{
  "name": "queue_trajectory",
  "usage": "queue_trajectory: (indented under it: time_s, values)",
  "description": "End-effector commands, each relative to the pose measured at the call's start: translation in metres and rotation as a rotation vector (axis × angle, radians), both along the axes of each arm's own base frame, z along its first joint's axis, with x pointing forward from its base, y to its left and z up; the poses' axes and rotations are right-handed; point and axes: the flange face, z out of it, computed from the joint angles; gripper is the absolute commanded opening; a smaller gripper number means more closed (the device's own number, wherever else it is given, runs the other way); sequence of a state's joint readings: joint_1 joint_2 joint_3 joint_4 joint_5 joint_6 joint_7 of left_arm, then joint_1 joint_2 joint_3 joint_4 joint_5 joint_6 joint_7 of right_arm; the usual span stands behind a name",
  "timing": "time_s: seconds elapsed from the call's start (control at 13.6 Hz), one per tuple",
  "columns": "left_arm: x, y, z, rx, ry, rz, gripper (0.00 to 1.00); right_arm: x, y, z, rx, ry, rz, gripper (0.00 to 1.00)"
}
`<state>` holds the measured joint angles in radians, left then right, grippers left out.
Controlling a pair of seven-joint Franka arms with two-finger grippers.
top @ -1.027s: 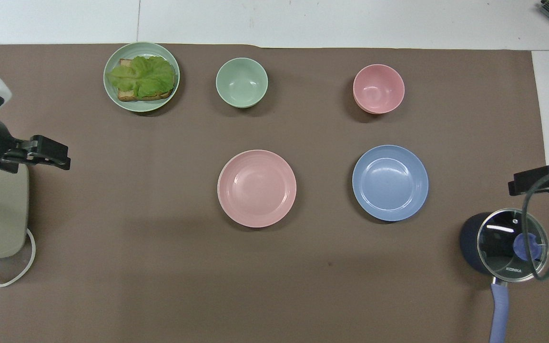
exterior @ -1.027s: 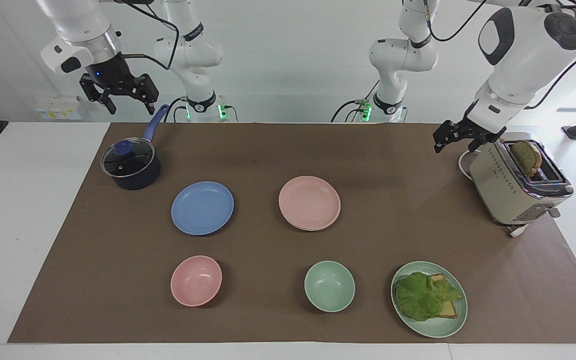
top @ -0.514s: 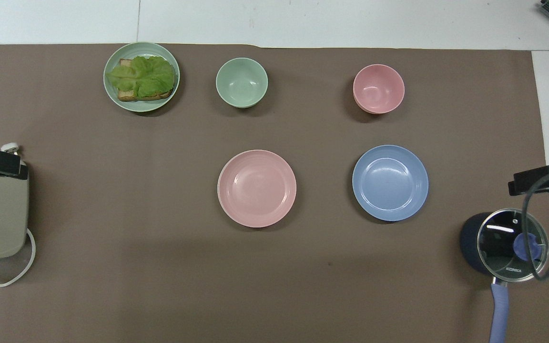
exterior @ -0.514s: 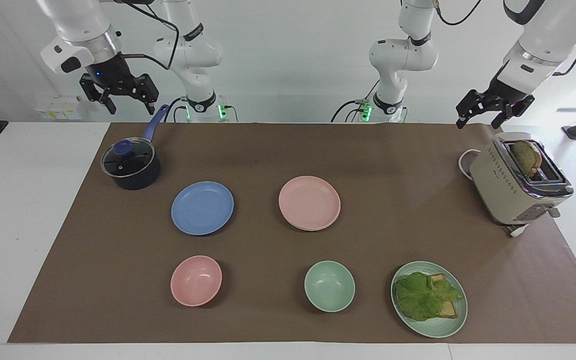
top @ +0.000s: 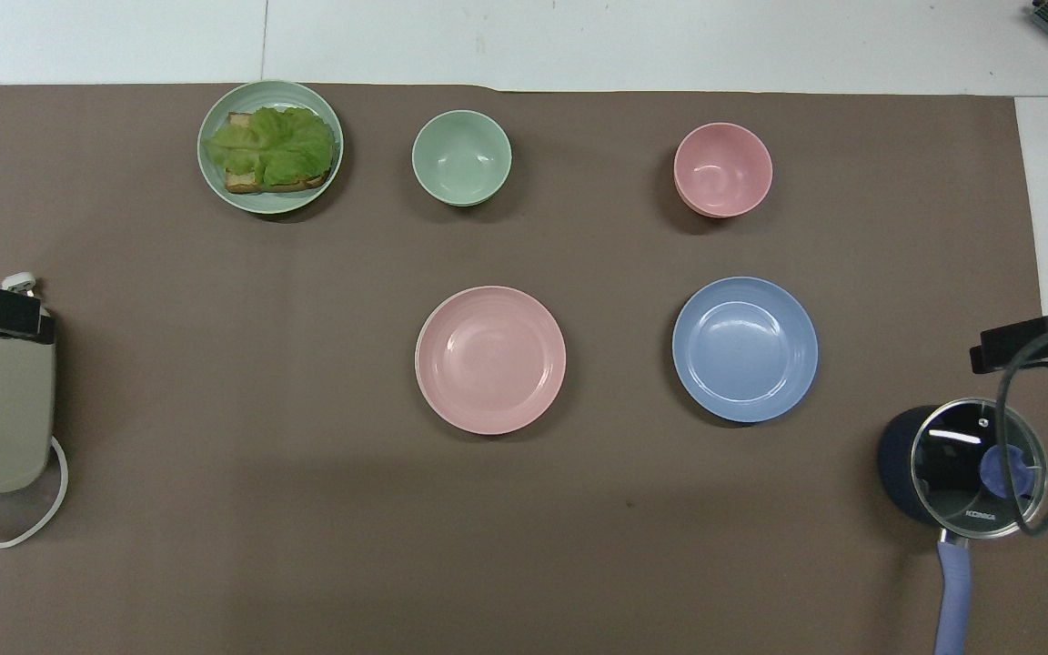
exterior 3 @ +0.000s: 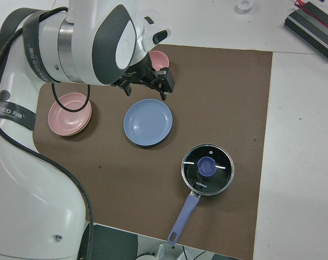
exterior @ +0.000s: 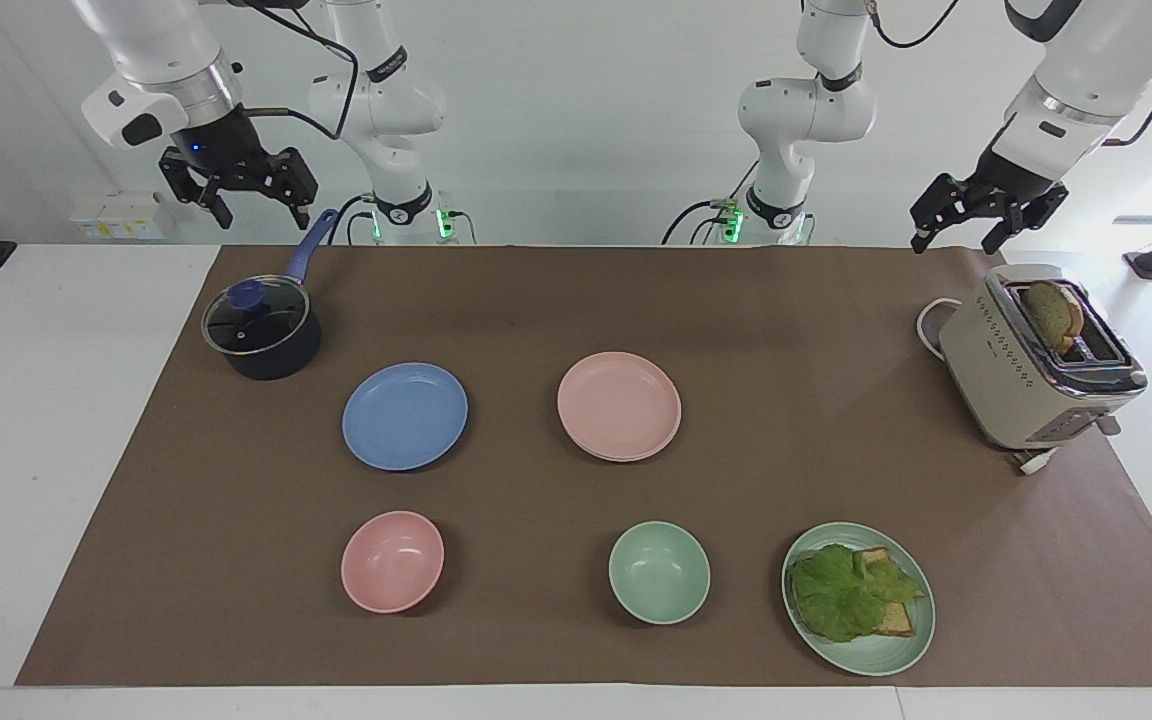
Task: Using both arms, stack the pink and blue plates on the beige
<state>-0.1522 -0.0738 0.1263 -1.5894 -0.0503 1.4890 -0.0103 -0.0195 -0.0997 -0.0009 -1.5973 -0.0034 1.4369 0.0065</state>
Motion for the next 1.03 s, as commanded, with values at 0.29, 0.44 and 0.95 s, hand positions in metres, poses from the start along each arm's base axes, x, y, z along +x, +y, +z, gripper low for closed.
queue_trajectory:
  time_s: [0.29, 0.44, 0.95]
  values:
    - [-0.004, 0.003, 0.003, 0.022, 0.004, -0.01, 1.0, -0.001, -0.004, 0.002, 0.007, -0.019, 0.012, 1.0]
    - [-0.004, 0.003, 0.003, 0.022, 0.004, -0.01, 1.0, -0.001, -0.012, 0.002, -0.01, -0.02, -0.004, 1.0]
    - [-0.004, 0.003, 0.003, 0.022, 0.004, -0.01, 1.0, 0.027, -0.026, -0.057, -0.011, -0.109, -0.009, 1.0]
